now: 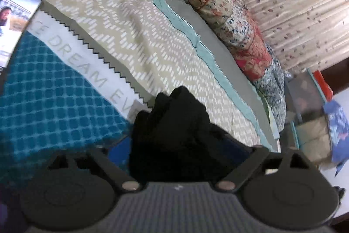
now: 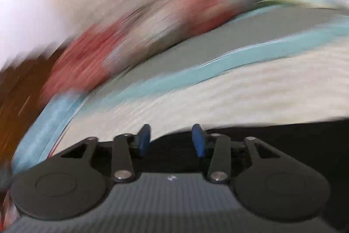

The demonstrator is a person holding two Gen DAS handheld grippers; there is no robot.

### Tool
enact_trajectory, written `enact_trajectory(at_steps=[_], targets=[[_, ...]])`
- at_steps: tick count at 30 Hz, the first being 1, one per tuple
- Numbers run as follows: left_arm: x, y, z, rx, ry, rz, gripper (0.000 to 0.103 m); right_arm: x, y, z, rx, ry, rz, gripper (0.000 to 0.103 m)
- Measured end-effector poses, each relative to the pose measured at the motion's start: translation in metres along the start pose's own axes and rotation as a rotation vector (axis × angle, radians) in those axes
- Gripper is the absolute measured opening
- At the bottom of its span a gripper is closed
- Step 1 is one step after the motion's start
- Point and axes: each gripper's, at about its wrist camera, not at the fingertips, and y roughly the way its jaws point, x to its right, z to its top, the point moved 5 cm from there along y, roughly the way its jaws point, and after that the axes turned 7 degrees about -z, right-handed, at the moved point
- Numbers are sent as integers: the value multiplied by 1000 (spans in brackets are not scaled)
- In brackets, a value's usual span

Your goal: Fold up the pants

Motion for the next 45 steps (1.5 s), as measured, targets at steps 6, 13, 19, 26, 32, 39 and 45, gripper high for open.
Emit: enact_trajectory(at_steps=[6,13,19,26,32,39,45], targets=[[18,18,7,5,56,-89,27,-160,94,-32,-137,-551,239,85],[52,-3,24,99,117,-235,23,-161,177,-7,-232,-460,169,24],[25,-22,10,87,124,-63,70,-133,150,46,-74,-291,88,22],[-10,7,-45,-108,-129,-156,98,-124,120,70,-11,-254,84,22],[6,53,-16,-99,-92,-218,27,-130,81,84,43,-256,121,22],[25,31,24,163,58,-142,6,-161,38,90,176,-255,293,21],[-25,14,-21,99,-33,-24,10,-188,104,-10,-96,-325,337,23]])
